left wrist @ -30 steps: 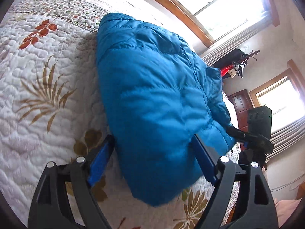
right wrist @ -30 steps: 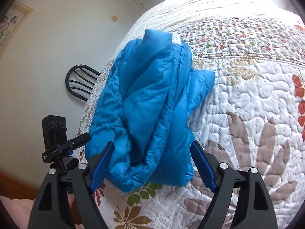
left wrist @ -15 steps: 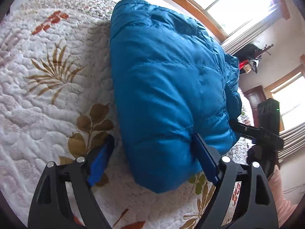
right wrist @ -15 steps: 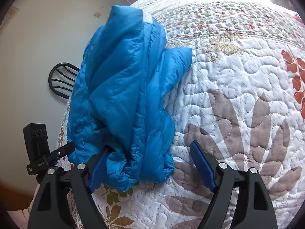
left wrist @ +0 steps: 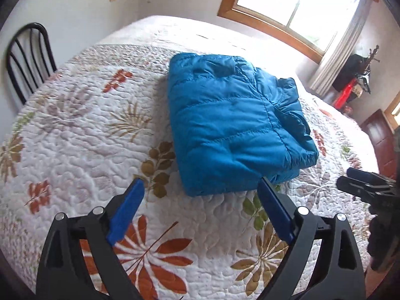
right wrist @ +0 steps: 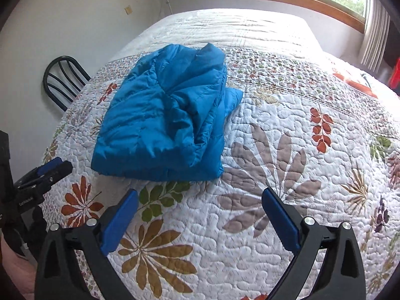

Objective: Fold large clothes

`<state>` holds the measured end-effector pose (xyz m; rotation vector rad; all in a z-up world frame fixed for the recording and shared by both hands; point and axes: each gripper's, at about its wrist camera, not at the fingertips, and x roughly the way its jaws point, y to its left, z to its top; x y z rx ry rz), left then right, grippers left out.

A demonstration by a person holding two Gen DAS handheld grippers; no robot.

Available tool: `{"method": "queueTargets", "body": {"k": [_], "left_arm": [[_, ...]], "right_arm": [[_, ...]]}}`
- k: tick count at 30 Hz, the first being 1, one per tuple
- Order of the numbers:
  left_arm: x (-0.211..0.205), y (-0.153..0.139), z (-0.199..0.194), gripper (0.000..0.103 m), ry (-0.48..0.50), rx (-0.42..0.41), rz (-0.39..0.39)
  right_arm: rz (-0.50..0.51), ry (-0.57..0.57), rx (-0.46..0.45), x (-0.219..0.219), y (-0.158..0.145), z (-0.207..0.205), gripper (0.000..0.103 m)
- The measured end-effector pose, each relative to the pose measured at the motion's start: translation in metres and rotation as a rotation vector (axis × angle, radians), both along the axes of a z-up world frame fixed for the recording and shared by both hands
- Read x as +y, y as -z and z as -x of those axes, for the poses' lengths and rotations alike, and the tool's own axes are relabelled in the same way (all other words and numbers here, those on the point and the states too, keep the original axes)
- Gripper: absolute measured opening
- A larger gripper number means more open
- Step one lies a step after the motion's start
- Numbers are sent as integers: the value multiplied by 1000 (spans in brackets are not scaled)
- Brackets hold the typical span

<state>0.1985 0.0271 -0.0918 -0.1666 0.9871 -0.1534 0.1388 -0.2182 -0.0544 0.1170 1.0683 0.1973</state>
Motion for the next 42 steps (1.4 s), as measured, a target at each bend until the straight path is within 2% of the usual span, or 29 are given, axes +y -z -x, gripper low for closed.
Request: {"method": "queueTargets", "body": {"k": [4,11,28,42], "left_arm": [[-4,-9,18,92,9,23,-62],[-6,-31,52,94,-5,22,-108],[-13,-79,111,94,5,-58,-120],[-14,-90,131,95,-5,-84,-133]], "right_arm": [[2,-8,-11,7,-9,23,99],[17,-13,-36,10,-31,58,99],[13,-15,-84,6,-69,110,99],[17,-21,-109,7,-78,126,99]]}}
